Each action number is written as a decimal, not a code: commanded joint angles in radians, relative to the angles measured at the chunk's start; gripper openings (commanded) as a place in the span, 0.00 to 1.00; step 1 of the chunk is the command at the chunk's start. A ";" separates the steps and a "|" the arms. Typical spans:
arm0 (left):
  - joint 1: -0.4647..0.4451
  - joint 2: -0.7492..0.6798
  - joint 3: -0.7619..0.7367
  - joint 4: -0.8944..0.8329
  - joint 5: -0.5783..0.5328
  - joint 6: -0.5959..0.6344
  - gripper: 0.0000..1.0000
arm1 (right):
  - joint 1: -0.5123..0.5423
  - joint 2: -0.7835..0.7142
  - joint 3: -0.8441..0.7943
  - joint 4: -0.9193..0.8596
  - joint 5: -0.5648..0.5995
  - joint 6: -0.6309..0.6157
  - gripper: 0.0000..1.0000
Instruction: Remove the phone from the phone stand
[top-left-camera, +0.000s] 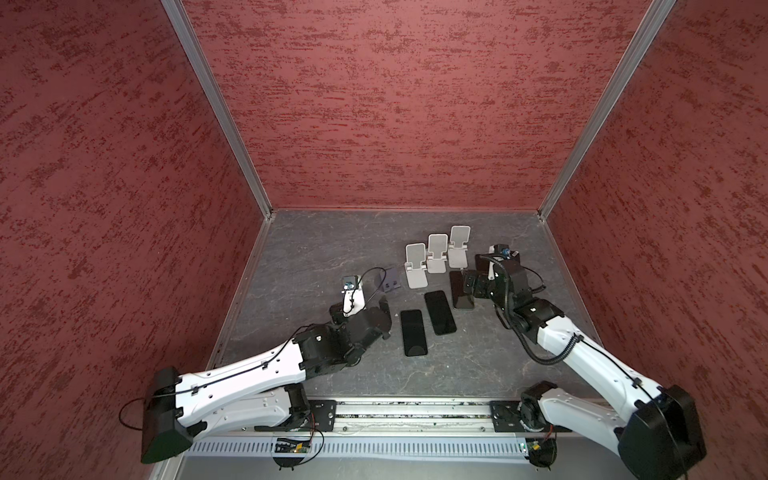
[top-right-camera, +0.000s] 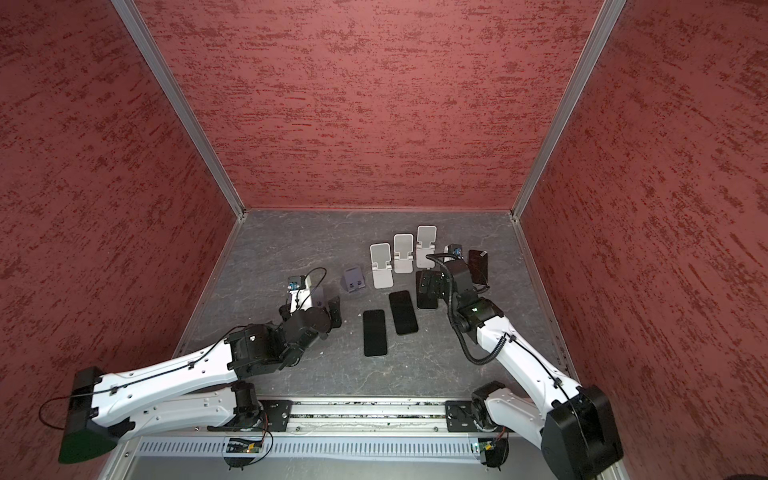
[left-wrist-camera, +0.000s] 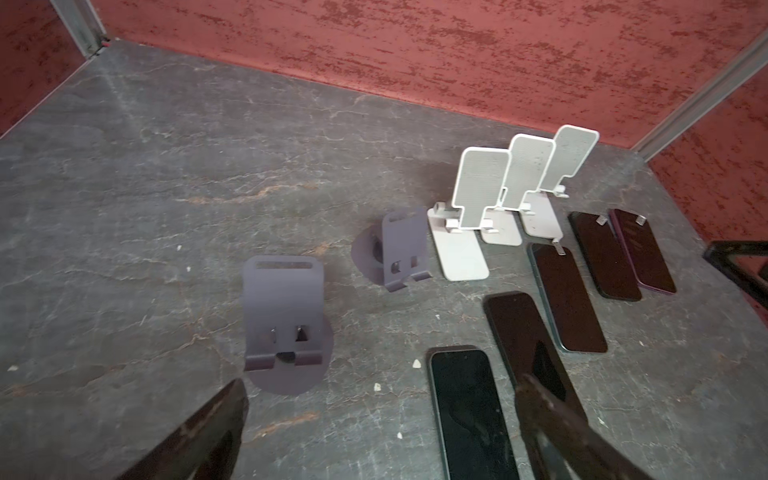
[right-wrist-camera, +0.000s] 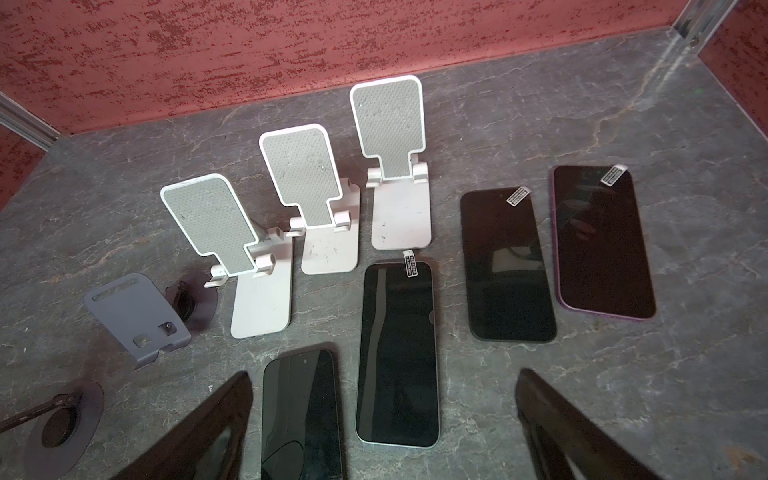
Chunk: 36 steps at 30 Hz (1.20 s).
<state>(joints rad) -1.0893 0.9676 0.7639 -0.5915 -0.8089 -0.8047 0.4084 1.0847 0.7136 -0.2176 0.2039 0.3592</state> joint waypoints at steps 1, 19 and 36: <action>0.047 -0.032 -0.019 -0.106 0.034 -0.043 1.00 | -0.008 0.007 0.038 -0.018 0.003 0.014 0.99; 0.436 -0.280 -0.126 -0.123 0.166 0.170 1.00 | -0.051 0.069 0.045 0.006 0.156 -0.070 0.99; 0.965 -0.175 -0.255 0.226 0.466 0.418 1.00 | -0.280 0.186 -0.236 0.690 0.305 -0.276 0.99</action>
<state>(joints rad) -0.1581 0.7704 0.5285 -0.4885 -0.4171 -0.4343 0.1474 1.2629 0.5205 0.2092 0.4591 0.1581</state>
